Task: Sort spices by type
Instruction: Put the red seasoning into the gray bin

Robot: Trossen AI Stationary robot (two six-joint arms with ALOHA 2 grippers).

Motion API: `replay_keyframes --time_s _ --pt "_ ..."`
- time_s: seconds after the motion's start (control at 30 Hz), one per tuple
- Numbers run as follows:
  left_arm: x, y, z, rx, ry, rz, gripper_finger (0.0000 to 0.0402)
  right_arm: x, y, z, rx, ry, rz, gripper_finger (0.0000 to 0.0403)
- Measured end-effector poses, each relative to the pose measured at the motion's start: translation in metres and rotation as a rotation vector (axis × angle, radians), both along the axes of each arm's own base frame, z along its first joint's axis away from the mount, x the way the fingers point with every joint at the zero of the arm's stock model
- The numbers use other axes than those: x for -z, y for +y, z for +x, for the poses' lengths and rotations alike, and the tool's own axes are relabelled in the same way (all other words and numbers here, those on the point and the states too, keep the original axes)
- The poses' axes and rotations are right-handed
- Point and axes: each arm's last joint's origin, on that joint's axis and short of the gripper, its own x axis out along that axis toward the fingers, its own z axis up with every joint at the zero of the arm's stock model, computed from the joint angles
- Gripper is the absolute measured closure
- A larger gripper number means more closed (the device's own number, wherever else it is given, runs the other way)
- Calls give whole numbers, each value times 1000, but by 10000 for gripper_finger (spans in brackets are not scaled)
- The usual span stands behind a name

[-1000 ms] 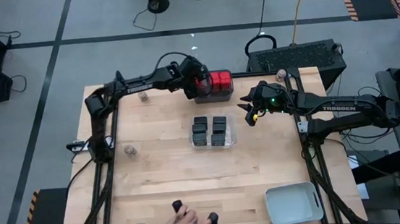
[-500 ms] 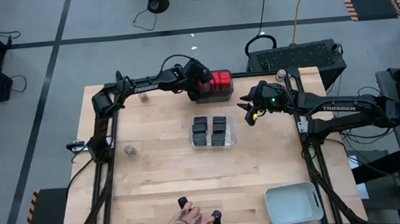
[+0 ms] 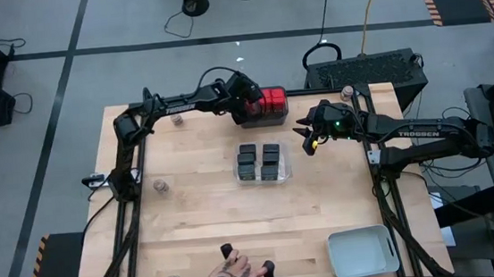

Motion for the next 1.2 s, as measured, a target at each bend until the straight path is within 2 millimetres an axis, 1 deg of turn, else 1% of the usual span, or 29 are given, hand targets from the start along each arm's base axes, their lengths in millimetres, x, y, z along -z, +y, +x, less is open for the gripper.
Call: replay_keyframes --time_s 0.27,0.5,0.6,0.8,1.07,1.2 --pt "0 0 0 -1 0 0 161 0 0 0 0 0 0 282" --pt "0 0 0 -1 -3 2 130 0 0 0 0 1 0 282" --pt "0 0 0 -3 -1 3 123 0 0 0 0 1 0 282" --pt "0 0 0 -11 0 7 121 0 0 0 0 1 0 282" --pt "0 -11 7 -49 -64 -60 121 0 0 0 0 1 0 282" --pt "0 -11 7 -56 -76 -75 121 0 0 0 0 1 0 282"
